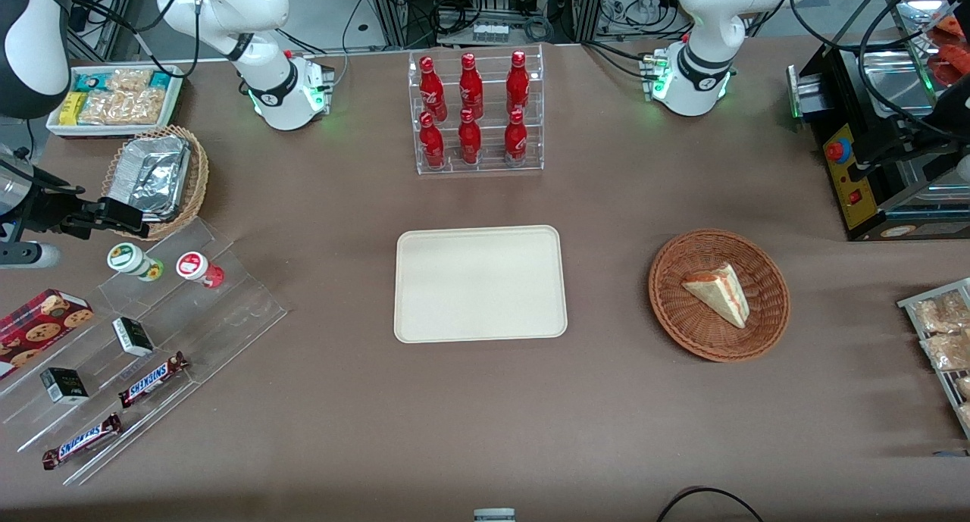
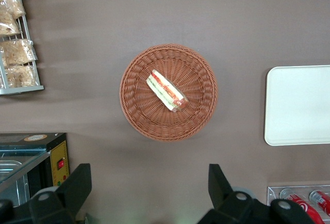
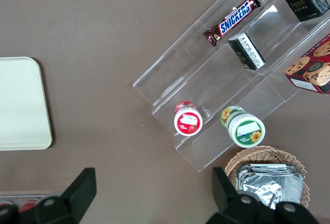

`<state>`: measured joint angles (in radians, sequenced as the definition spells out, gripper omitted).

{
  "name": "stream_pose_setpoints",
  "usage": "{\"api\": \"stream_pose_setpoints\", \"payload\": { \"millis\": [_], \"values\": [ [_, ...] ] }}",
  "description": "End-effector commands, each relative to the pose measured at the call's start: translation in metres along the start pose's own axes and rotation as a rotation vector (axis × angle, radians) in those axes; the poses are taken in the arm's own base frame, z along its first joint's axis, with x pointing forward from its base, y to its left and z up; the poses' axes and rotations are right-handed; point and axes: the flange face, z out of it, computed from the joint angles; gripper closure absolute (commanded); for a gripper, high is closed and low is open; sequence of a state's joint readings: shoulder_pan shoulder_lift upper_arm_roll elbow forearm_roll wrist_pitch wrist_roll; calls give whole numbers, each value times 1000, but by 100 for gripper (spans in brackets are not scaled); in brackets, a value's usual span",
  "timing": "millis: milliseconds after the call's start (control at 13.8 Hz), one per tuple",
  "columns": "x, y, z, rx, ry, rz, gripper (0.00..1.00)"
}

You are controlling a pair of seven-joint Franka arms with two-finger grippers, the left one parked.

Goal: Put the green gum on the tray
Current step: 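Move the right gripper down toward the green-lidded gum jar on the stand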

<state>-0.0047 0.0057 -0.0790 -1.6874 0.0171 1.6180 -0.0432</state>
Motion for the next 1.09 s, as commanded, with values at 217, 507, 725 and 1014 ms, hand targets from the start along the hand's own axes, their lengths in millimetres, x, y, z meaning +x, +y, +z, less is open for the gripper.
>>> {"api": "stream_pose_setpoints", "payload": {
  "millis": [217,507,725,1014],
  "values": [
    [1,1,-8,12,2,2,0],
    [1,37,30,-9,5,-206,0],
    [-15,68,61,-11,39,-275,0],
    [-34,102,99,-8,35,-456,0]
  ]
}}
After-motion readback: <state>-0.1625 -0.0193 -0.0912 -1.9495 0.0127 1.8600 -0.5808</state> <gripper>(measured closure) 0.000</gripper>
